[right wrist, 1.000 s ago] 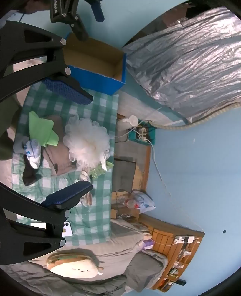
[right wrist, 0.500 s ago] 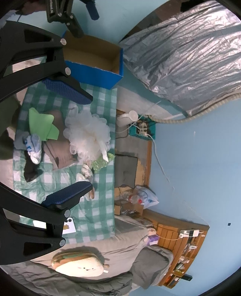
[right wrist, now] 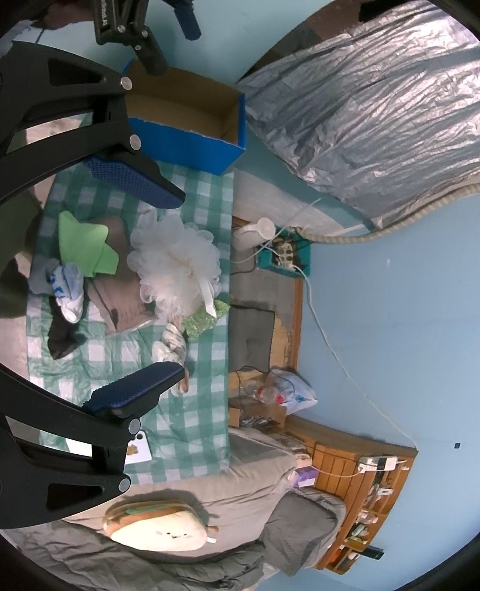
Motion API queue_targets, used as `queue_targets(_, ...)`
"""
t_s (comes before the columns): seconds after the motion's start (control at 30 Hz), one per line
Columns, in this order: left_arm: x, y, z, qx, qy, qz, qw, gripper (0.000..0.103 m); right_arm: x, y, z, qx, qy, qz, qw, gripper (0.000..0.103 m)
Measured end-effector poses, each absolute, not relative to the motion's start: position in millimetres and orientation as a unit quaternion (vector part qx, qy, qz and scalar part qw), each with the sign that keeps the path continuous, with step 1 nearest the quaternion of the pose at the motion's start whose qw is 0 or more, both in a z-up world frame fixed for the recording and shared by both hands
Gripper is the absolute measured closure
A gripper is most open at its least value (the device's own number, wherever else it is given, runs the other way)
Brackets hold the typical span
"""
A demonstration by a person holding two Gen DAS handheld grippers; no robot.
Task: Organize soft objects
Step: 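Move both tools toward the pile of soft items on the table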
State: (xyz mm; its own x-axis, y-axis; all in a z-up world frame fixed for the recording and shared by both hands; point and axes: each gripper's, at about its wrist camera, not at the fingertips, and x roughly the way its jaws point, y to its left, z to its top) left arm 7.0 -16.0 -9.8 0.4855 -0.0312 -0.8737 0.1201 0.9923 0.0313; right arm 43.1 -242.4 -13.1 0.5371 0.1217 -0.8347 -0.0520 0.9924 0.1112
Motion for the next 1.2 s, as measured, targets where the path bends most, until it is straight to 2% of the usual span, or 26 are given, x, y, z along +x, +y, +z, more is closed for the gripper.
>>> queue_targets(1.2, 9.7, -25.5, -13.5, 0.043, 0.512, -0.05, 0.857, 0.002, 42.2, -251.2, -18.6, 0.039, 0.482, 0.046, 0.874, 0.019)
